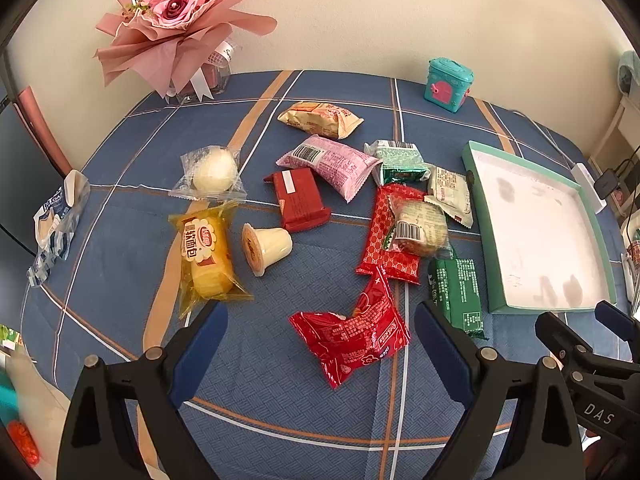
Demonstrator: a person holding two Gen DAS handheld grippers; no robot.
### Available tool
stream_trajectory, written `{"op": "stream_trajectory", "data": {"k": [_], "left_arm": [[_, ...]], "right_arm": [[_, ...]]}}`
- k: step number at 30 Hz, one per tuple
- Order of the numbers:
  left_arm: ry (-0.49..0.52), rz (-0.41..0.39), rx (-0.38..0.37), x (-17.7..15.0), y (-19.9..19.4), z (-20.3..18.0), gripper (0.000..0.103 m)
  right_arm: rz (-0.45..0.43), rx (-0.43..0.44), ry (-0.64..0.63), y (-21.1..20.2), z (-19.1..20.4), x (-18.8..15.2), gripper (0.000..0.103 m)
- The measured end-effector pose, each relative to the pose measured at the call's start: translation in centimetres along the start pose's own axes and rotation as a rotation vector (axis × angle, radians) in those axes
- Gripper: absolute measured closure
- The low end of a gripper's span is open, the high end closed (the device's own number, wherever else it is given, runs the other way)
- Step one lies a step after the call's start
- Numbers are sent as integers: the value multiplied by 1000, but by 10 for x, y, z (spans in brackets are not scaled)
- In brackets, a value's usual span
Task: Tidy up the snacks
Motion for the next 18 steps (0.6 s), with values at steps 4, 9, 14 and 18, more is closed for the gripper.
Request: {"op": "stream_trajectory", "data": {"k": [4,9,14,18], "left_arm": [[0,6,-1,0,1,0,8],[-6,14,0,-1,3,1,8],[-10,21,-1,-1,4,2,8],[-11,29,-3,-2,6,2,8]], "right_arm": [[0,-1,-1,0,0,0,0],[0,-1,-1,0,1,0,0],[2,-2,-4,1,1,0,0],[3,-4,-6,1,1,0,0]]}}
Point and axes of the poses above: each gripper's, at about its wrist camera, not at the fingertips, and y roughly the way its jaws point, z to its left, x to its top, the point moved 4 cm from there along y, roughly the way its jaws point, and after that the axes turned 5 degrees about -x, right-handed, at the moved point
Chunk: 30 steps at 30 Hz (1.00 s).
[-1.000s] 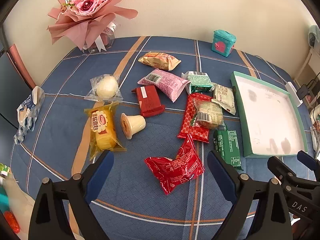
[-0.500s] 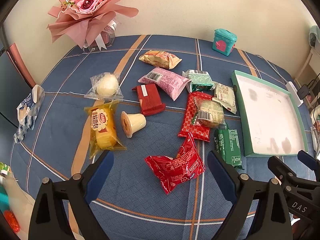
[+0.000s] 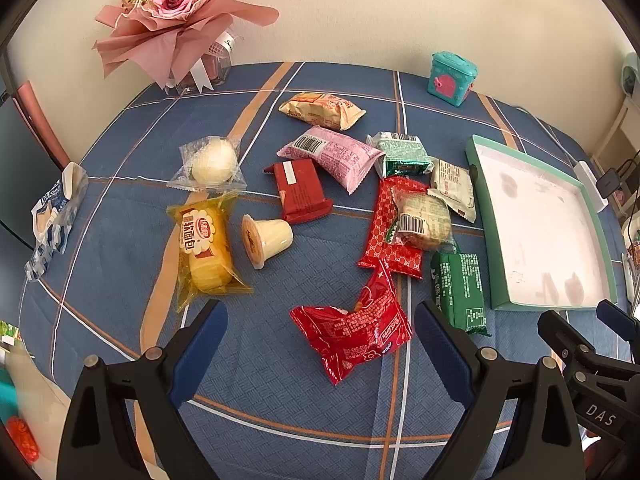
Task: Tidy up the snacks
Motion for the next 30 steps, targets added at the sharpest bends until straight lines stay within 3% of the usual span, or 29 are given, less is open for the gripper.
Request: {"op": "stream_trajectory", "data": {"k": [11,19,28,30], "left_arm": [[-7,55,-27,-3,11,0,8],[-60,152,-83,-10,37,7,8],[-88,201,-140,-14,56,4,11],[-91,206,-149,-13,59,4,24]], "right_arm": [[15,5,-20,2,3,1,0],[36,157,4,10,29,18,1],[73,216,-35,28,55,26,34],[95,208,-48,35,59,25,41]]}}
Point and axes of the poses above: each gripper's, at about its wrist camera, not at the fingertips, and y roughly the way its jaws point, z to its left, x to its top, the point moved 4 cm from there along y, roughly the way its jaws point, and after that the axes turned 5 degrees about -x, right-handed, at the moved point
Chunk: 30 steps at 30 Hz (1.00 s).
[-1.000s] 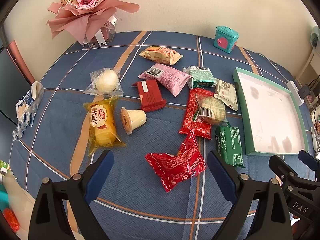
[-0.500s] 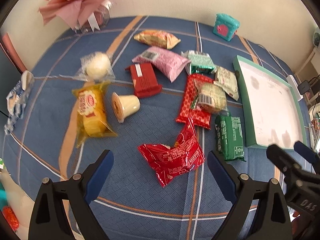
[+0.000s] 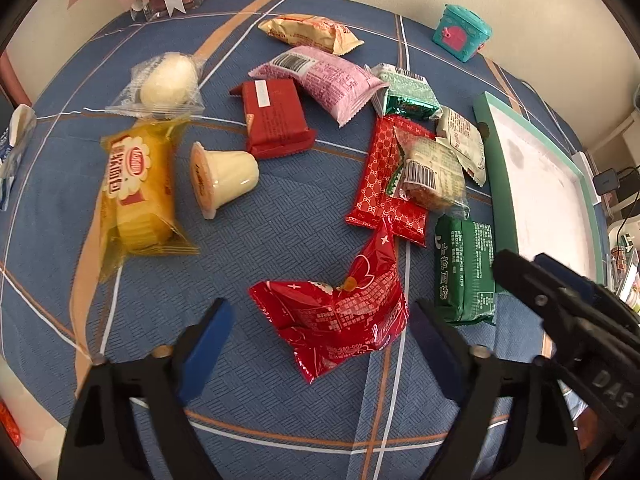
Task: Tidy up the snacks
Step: 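Grasp the red wrapper bag with the left tool while the right tool grasps the green pack, then carry both snacks into the white tray and open both tools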
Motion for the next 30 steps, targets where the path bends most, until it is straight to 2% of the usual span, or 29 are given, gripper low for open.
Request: {"op": "stream_trajectory", "data": {"k": [3,6,16,23,30], "left_arm": [[-6,14,-15,0,5,0,24],[-5,21,-31,0,8,0,30],[-2,34,-63,-2,19,-5,37],[-2,25,-77,-4,18,-2,38],[-33,-11,-123,-5,-1,12,47]], "right_arm": [[31,0,1,10,2,0,47],[55,-6,-3,19,6,-1,49],[127,-4,15,46,8,1,60],[141,-12,36,51,9,-1,61],[135,3,57,44,4,2,61]]}}
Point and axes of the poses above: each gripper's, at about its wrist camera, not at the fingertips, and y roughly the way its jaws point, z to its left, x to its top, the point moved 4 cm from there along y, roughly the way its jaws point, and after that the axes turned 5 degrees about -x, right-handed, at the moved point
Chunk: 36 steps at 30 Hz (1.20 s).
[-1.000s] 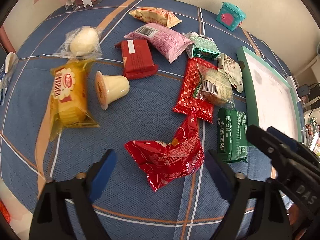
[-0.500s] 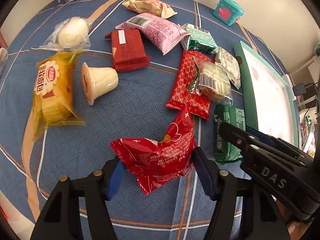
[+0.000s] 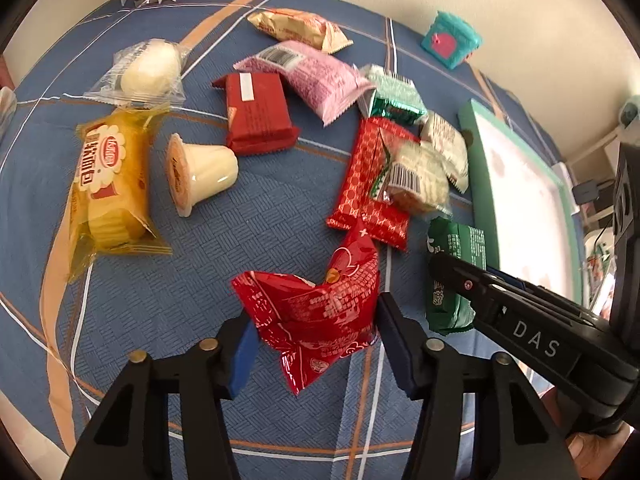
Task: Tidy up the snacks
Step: 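Carry both snacks into the white tray and open both tools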
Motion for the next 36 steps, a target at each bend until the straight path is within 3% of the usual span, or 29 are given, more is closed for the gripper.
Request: {"op": "stream_trajectory", "data": {"k": [14,19,23,27,36], "left_arm": [[-29,-110,-65,1,-50,9,51],[-14,-149,-49,11,-68,4,51],[28,-145,-31,23,-62,-24,51],[85,-141,-40,40,-57,-59,51],[214,-135,-118,74,-36,-152,51]], "right_arm": [[-94,49,35,-44,-5,5,61],[-145,65,56,-61,-11,14,61],[-163,49,117,-67,-32,22,61],[-192,-37,185,-71,-67,30,61],[-221,-126,356,-76,-146,43,61]]}}
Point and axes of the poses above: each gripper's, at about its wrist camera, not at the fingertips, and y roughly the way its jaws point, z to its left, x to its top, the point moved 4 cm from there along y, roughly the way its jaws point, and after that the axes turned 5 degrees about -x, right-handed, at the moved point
